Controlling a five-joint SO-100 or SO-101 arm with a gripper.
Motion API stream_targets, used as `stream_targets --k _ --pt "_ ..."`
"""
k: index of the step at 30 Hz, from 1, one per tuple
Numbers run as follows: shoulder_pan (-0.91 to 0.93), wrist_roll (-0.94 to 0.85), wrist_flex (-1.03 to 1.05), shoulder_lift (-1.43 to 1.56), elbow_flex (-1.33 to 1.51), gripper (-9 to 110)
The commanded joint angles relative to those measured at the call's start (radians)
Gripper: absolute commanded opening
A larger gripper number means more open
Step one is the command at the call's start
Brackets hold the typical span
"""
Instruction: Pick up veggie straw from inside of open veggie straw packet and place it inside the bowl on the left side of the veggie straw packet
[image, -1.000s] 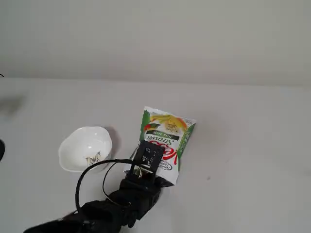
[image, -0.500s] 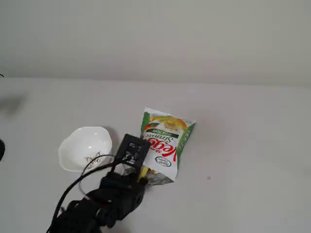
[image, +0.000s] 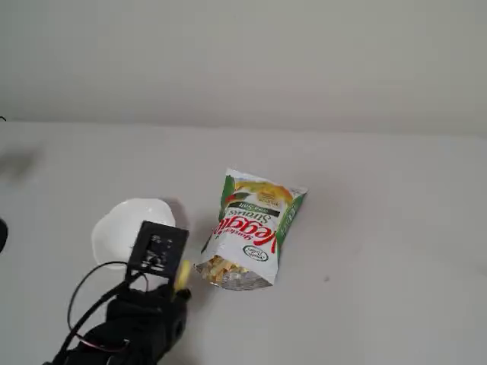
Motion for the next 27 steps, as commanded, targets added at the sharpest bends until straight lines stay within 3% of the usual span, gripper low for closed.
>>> stream_targets --k 1,14,27 --pt "-0.091 0.084 -0.104 -0.140 -0.109 0" --pt "-0.322 0.265 -0.242 -0.805 -0.635 0" --pt "-0.324 0.275 -0.368 -1.167 -0.830 2"
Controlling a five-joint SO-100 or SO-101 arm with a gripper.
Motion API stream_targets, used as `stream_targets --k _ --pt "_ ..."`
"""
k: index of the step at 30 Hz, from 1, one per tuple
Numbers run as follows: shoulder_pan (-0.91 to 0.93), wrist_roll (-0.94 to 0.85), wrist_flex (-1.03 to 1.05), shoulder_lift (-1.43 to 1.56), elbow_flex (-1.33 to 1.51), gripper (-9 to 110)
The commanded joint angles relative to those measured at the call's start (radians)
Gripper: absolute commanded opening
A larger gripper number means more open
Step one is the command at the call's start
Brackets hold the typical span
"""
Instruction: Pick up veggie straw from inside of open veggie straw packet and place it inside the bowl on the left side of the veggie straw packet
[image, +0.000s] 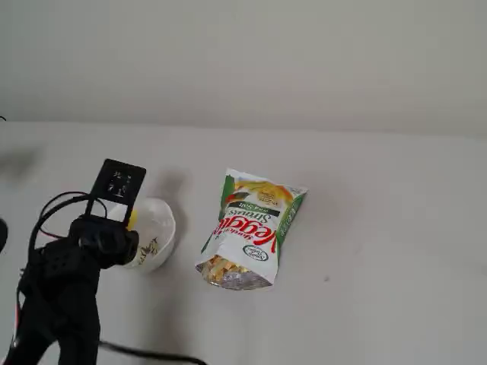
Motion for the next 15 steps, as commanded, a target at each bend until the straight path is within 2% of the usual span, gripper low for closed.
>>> stream_targets --k 1,4,8,9,13,15 --pt "-0.005 0.002 -0.041 -0.021 -0.091 5" --pt "0.009 0.006 -0.034 -0.025 -0.091 18" --pt "0.031 0.005 0.017 -0.003 -0.091 21" --pt "0.034 0.000 0.037 0.008 -0.091 21" --pt "0.041 0.000 0.130 0.084 -0.087 0" --pt "0.038 0.005 0.184 0.146 -0.067 0"
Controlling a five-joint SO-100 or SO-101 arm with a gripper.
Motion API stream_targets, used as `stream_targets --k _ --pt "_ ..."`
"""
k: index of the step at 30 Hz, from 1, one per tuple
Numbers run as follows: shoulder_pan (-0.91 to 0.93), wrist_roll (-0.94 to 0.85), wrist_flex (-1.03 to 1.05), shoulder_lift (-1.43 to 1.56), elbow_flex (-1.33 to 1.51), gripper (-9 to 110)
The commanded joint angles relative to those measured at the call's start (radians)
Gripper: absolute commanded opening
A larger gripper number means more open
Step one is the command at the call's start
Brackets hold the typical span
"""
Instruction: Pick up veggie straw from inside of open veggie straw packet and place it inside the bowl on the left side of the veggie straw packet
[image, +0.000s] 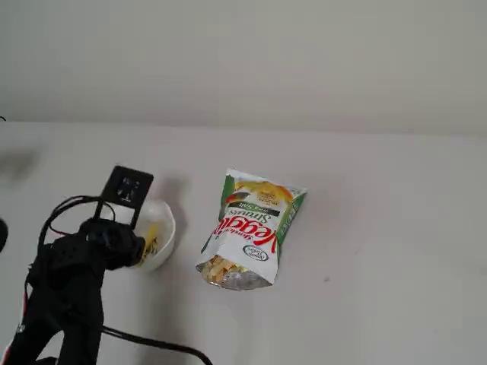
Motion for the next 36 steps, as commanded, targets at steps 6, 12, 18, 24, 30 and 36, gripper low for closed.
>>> stream_targets --k 6,12,18,24,30,36 --pt "0.011 0.014 0.227 0.465 0.084 0" --pt "0.160 0.383 0.201 0.879 0.324 0" --pt "0.347 0.770 0.264 1.083 0.428 0" --pt "0.359 0.834 0.296 1.397 0.704 0" --pt "0.413 0.911 0.428 1.532 0.857 0" --pt "0.472 0.919 0.425 1.532 0.982 0"
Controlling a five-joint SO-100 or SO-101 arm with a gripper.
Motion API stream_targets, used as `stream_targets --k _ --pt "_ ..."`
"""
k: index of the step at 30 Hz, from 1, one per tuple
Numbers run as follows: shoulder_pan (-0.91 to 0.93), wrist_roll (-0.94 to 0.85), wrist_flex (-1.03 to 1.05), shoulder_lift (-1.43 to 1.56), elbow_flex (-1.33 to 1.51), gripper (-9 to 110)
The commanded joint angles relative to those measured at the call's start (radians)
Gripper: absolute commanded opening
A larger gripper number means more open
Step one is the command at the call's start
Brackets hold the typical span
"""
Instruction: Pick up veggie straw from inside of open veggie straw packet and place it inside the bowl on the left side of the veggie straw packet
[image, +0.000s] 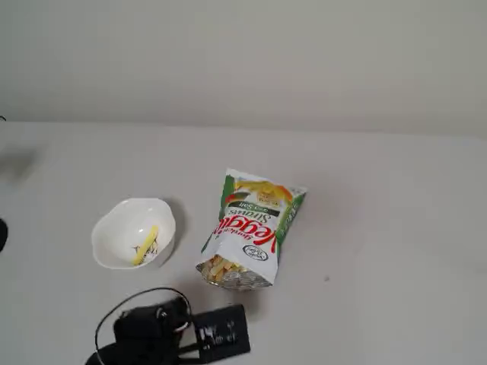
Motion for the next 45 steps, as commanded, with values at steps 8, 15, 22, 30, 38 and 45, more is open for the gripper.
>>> stream_targets --k 8,15,22,30,38,45 --pt "0.095 0.031 -0.011 0.005 0.103 0" --pt "0.084 0.020 -0.011 0.005 0.103 0" --pt "0.084 0.020 -0.011 0.005 0.103 0" --pt "0.084 0.020 -0.011 0.005 0.103 0" --pt "0.084 0.020 -0.011 0.005 0.103 0" --pt "0.084 0.020 -0.011 0.005 0.103 0"
